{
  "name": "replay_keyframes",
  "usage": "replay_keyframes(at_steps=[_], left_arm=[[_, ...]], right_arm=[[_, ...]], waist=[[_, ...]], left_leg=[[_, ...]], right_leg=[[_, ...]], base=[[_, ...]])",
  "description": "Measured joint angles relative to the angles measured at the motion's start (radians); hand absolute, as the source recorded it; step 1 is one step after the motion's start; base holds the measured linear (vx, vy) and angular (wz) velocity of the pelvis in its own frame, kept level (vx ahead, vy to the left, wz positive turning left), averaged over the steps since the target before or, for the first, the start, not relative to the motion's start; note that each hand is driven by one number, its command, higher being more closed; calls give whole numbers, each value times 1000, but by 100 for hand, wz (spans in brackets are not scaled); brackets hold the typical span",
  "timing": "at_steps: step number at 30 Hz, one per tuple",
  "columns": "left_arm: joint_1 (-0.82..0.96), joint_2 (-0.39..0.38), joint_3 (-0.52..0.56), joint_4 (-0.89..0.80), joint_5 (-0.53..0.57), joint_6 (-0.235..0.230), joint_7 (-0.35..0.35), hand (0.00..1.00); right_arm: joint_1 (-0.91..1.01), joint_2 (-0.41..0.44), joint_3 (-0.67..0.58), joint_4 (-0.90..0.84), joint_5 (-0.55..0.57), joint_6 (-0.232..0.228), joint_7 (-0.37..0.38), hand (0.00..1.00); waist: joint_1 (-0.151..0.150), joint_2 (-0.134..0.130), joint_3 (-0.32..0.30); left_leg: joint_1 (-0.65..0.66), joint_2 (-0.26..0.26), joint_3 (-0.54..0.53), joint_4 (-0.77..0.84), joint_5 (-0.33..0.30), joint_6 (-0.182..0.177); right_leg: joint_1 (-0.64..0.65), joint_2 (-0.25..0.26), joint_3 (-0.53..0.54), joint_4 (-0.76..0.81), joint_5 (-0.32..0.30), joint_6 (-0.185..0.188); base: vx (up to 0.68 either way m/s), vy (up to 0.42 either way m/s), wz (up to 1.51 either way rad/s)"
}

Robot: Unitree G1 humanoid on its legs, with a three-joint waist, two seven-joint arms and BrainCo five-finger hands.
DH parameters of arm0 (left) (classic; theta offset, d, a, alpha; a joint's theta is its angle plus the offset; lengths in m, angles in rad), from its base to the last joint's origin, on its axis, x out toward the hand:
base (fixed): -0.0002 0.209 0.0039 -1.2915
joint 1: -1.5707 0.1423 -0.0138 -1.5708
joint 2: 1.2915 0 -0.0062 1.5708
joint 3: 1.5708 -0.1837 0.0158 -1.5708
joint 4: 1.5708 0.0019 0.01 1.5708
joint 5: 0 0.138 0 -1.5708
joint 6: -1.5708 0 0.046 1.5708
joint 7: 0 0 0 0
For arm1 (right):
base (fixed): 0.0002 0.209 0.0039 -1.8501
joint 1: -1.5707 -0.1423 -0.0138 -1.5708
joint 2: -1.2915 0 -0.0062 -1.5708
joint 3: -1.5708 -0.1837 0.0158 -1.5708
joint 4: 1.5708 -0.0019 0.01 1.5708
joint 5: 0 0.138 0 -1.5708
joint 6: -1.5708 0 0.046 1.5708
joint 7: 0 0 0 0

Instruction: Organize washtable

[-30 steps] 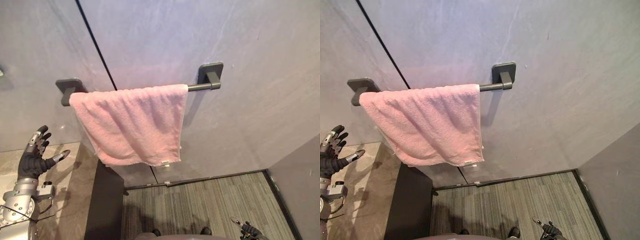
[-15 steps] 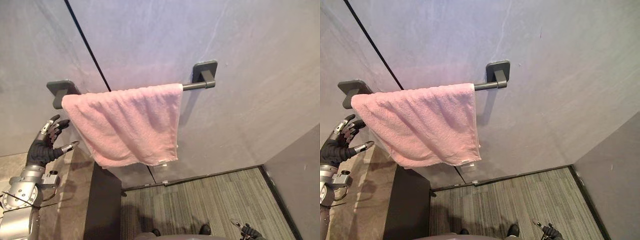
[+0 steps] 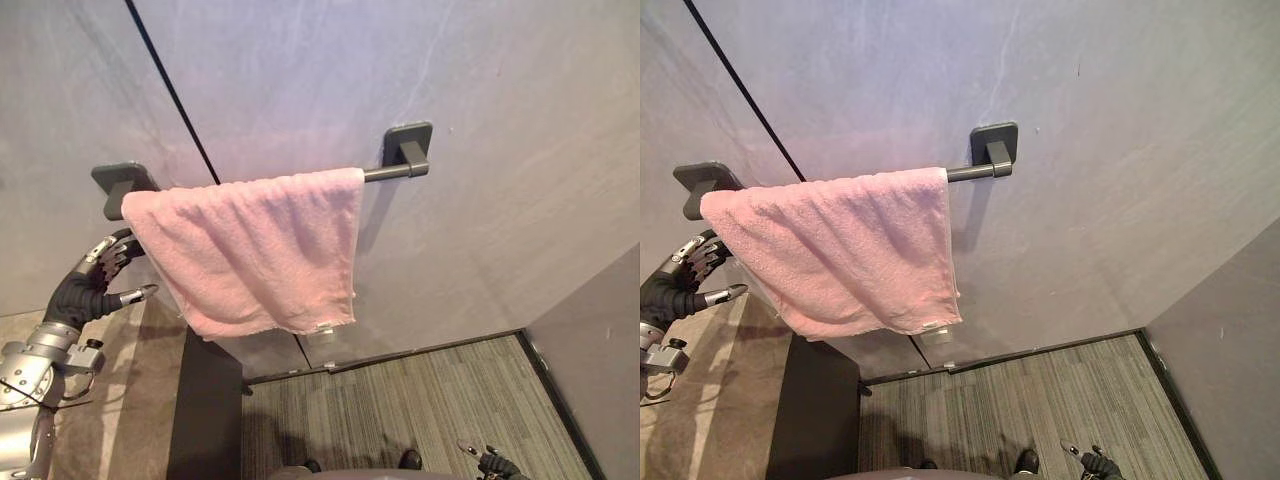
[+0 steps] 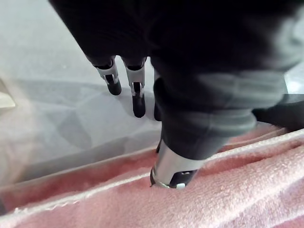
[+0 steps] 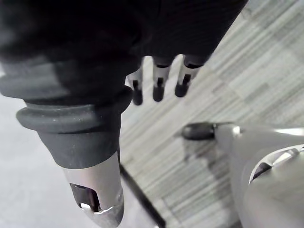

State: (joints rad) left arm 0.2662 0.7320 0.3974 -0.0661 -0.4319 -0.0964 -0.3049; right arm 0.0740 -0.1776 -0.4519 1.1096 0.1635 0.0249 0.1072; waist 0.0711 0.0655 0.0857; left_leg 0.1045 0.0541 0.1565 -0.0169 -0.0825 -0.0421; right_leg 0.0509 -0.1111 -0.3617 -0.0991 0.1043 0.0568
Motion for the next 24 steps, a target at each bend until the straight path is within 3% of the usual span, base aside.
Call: replay_keyframes(at_steps=[24], left_arm=[[1,-23,-91,35,22,1,29,0]], right_arm=[[3,0,38,0,0,-1,-3,0]], waist=[[-6,-23,3]], left_leg=[[-8,-1,38,-9,-1,1]], right_leg=[[-33,1,36,-3,5,6]], base=[[-13,-1,-4]])
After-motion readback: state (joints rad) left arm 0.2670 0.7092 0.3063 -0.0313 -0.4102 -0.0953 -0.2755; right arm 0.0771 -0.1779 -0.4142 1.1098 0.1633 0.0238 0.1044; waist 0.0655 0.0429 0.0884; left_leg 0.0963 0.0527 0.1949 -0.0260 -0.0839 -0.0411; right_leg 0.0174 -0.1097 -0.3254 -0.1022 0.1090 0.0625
